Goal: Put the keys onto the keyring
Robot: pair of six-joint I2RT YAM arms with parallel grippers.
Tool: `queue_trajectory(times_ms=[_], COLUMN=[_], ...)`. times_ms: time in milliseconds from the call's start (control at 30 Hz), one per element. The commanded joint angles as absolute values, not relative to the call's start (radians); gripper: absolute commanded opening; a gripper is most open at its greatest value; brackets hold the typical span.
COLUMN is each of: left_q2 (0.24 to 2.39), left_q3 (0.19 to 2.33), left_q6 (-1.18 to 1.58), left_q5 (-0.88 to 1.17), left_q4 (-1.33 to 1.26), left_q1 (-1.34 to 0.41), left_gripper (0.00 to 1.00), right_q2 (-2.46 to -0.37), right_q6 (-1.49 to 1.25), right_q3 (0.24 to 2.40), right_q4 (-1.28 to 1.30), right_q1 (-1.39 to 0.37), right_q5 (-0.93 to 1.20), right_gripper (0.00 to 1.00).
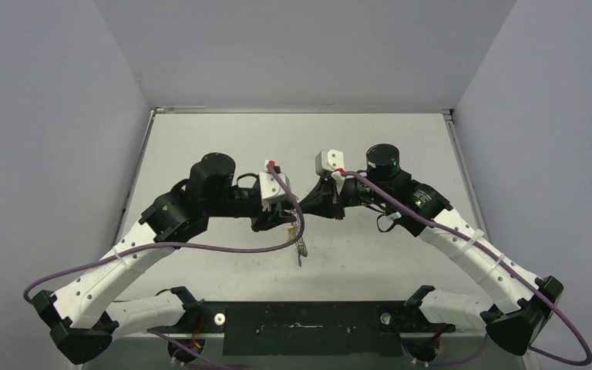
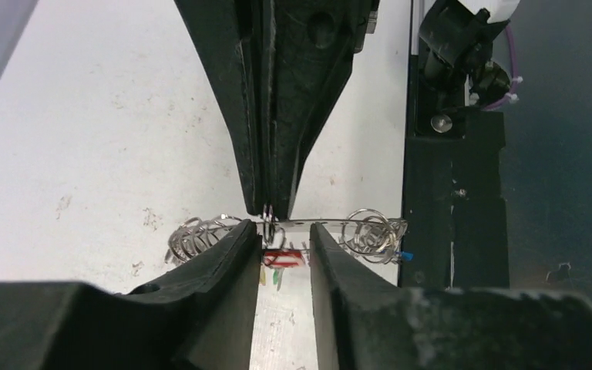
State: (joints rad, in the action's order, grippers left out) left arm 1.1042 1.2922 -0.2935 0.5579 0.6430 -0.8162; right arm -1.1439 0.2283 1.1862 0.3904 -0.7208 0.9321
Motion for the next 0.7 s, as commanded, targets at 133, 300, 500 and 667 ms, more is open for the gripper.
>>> queue_trajectory(times_ms=[133,300,500,667], left_q2=[0.817,0.768,0.776,0.778], left_q3=[0.962,0.843,0.788,0.771], left_q6=[-0.081,0.009,0.054,0.060], left_q5=[0.379,0.356,0.395,0.395], left_q4=[0.047,-0.205,-0.326,-0.335], left_q1=[-0.821,-0.821,-0.821,-0.819], left_gripper=[0.36,0.36,0.22,0.14], right_q2=[-1.060,-1.039,-1.033,-1.034], right_q6=[-0.025,-0.116,-0.180,-0.186], right_q3=[1.063,1.010,0.983,0.985], right_q4=[-0.071,-0.217,-0.324,-0.332], right_q1=[-0.682,-0.683,-0.683,-0.683], right_q5=[0.955,0.954,0.966,0.969], right_gripper=[0.00,0.00,0.00,0.00])
